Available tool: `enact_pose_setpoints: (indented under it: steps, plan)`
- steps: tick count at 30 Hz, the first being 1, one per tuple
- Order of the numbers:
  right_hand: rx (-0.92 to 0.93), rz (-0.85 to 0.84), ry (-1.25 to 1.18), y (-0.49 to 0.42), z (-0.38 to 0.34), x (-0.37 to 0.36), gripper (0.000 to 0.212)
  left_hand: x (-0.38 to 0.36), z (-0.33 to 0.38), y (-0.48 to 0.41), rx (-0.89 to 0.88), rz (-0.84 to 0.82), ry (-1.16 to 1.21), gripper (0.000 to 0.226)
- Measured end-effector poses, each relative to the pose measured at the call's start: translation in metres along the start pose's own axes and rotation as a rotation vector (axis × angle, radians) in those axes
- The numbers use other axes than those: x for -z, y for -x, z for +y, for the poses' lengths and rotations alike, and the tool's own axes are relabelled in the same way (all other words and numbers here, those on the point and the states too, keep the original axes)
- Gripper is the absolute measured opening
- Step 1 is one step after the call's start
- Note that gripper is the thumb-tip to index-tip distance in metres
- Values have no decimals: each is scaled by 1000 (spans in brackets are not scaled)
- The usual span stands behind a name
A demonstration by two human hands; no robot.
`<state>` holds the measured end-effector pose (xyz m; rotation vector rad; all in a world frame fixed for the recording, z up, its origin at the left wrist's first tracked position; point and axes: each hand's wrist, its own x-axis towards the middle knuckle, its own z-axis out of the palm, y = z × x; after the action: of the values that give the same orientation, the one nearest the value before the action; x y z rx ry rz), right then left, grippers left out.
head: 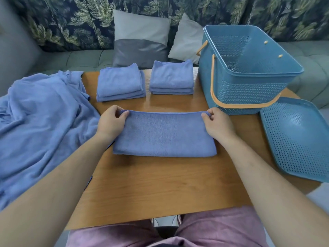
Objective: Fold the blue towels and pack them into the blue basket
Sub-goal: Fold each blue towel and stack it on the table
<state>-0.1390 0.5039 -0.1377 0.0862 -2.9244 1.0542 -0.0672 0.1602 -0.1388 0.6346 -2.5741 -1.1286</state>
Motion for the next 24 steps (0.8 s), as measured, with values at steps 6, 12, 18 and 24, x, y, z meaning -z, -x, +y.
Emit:
enact_pose_setpoints:
  steps: [6, 12, 18, 24]
  plan:
    - [-41, 57, 113, -7, 1, -11, 18, -10, -1, -6, -60, 32, -69, 22]
    - [-92, 39, 238, 10, -17, -9, 30, -12, 3, 3, -165, 152, -313, 33]
    - [304, 54, 442, 63, -75, -47, 45, -55, 40, 49, -663, -122, -366, 46]
    - [246, -231, 434, 57, -58, -70, 60, -60, 22, 44, -454, -346, -546, 59]
